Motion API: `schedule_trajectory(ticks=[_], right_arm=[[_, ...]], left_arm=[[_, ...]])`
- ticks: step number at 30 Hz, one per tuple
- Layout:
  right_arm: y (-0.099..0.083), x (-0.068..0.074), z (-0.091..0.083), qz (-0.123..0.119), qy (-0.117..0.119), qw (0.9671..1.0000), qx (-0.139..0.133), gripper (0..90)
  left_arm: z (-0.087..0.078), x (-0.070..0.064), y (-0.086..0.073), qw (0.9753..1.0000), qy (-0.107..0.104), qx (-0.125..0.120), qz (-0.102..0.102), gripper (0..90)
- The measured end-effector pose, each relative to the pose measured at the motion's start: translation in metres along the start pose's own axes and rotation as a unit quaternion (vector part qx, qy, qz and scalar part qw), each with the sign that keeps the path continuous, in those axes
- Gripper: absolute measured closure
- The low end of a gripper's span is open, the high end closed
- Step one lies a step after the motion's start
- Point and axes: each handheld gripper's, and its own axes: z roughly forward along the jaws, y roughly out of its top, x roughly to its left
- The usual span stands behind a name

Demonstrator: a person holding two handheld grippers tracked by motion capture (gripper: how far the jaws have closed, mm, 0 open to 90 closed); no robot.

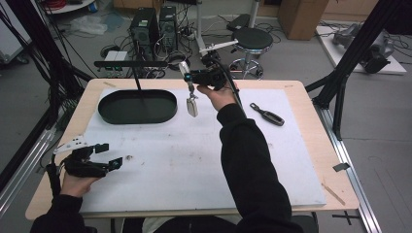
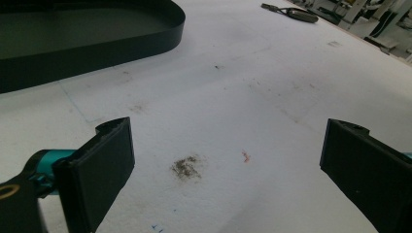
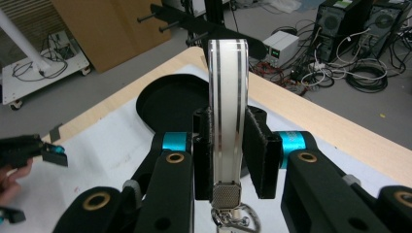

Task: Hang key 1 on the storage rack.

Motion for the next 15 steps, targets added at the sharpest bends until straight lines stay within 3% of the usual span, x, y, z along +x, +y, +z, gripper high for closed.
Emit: schedule_trajectory(ticks=[10, 15], right_arm=[[0.024, 0.008, 0.02, 0.0, -0.016, 0.9999, -0.005, 75.3], [0.04, 0.015, 0.038, 0.0, -0.028, 0.9995, -0.011, 75.3]], left_arm=[[0.001, 0.001, 0.0, 1.0, -0.001, -0.002, -0.001, 5.9], [0.001, 0.002, 0.0, 1.0, -0.001, -0.001, -0.002, 5.9]])
